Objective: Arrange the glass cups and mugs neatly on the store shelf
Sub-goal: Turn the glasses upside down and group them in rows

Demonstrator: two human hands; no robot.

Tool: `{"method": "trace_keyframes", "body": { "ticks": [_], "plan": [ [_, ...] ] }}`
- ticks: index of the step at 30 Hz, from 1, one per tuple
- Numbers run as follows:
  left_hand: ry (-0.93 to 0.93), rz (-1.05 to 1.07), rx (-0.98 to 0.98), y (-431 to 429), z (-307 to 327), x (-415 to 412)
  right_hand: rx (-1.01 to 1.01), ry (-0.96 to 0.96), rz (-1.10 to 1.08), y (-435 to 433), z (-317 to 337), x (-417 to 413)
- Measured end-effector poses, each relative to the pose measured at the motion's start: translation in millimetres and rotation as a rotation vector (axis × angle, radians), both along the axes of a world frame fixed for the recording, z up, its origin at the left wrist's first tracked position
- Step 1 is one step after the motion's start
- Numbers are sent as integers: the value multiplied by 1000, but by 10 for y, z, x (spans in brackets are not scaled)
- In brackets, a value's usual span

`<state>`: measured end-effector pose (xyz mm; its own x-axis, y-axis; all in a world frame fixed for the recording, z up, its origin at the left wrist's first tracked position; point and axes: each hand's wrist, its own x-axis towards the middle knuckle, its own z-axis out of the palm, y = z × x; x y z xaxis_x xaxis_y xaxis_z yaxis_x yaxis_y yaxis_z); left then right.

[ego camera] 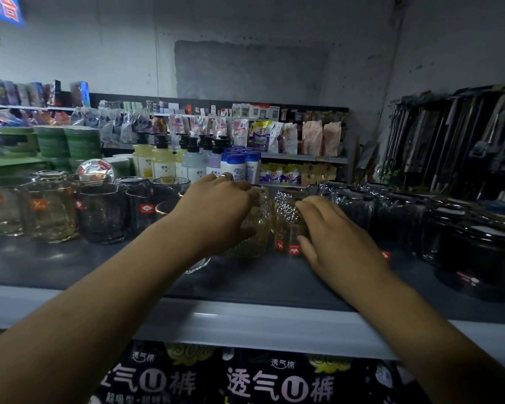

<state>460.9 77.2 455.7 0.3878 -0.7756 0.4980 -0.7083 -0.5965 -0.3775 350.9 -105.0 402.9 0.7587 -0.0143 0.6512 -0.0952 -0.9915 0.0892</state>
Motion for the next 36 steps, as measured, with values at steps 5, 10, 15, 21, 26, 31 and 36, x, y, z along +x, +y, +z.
{"method": "trace_keyframes", "body": {
  "ticks": [5, 10, 15, 21, 26, 31, 36],
  "plan": [
    [-11, -25, -74, -82, -20, -91, 6, -30, 70, -20, 32, -61],
    [190, -294, -372, -352, -64, -369, 106, -205, 114, -403, 267, -479],
    [356, -299, -444, -787, -141, -487, 109, -202, -111, -858, 362, -739],
    [362, -121, -347, -1107, -168, -515, 52, -36, -305, -965, 379, -791],
    [351, -83, -366, -1184, -202, -511, 57, -2, -301, -997, 353, -794],
    [411, -91, -394, -1183, -172, -506, 42, -9, -293, -1004, 339, -798],
    [394, -48, -406, -1196, -179, -526, 34, -5, -285, -1006, 355, -790]
  ]
}}
